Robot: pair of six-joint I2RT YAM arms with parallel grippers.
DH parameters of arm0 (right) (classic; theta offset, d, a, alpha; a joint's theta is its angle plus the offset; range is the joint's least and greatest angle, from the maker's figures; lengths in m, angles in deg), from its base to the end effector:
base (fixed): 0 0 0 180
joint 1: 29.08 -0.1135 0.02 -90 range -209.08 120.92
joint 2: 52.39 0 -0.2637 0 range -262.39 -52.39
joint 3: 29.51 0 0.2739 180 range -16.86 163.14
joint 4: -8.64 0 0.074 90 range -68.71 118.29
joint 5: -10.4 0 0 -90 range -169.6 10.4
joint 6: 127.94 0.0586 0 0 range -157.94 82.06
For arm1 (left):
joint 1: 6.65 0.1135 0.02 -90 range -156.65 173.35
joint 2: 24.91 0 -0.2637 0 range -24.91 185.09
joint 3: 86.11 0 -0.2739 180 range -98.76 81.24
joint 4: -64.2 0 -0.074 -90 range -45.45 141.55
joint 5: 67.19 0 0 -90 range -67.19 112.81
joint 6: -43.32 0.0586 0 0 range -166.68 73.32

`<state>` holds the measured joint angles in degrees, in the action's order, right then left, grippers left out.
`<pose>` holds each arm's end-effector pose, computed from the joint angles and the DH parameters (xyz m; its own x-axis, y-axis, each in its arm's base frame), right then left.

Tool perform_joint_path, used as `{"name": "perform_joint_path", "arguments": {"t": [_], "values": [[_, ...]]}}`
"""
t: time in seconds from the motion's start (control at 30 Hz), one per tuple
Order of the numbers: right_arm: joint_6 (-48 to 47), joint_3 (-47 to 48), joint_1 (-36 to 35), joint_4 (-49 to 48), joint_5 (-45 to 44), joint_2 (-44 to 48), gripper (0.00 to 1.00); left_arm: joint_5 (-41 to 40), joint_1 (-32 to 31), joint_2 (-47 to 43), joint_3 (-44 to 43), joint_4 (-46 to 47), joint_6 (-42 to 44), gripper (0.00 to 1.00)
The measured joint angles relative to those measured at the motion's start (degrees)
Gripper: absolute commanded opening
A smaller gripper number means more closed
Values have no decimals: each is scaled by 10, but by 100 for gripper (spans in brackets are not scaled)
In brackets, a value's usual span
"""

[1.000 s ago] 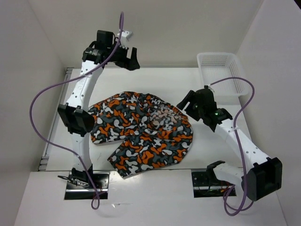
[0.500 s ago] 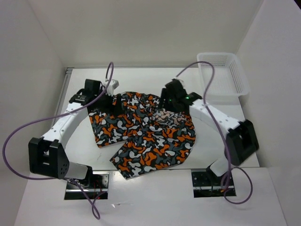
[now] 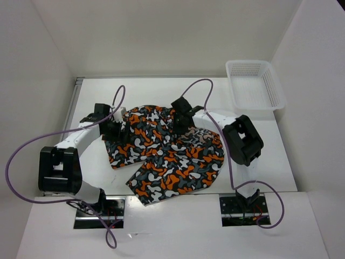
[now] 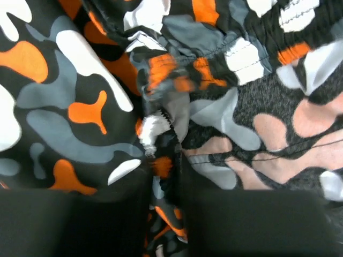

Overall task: Fold and stack the shorts
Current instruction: Flatten the shorts out

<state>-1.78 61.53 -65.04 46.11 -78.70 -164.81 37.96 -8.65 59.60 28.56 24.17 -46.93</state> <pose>0.3590 0.2616 0.1439 -0.9096 0.0690 -0.4097 -0.0706 0.9461 0.3161 0.3196 -0.0265 0.1738 -0.8592 0.0258 -0.5109 0.1636 0.9601 -0.2267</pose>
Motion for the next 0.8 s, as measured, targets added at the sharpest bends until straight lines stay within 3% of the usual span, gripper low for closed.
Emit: {"name": "perform_joint_path", "arguments": {"t": [0.1, 0.33, 0.6, 0.8], "values": [[2, 6, 0, -2, -1, -3, 0, -9, 18, 0, 6, -2, 0, 94], [-1, 17, 33, -5, 7, 41, 0, -19, 87, -3, 6, 0, 0, 94], [-15, 53, 91, -17, 30, 93, 0, -10, 100, 12, 5, 5, 0, 92], [-32, 121, 142, -7, 73, 54, 0, 13, 112, 82, -46, 19, 0, 90]]}}
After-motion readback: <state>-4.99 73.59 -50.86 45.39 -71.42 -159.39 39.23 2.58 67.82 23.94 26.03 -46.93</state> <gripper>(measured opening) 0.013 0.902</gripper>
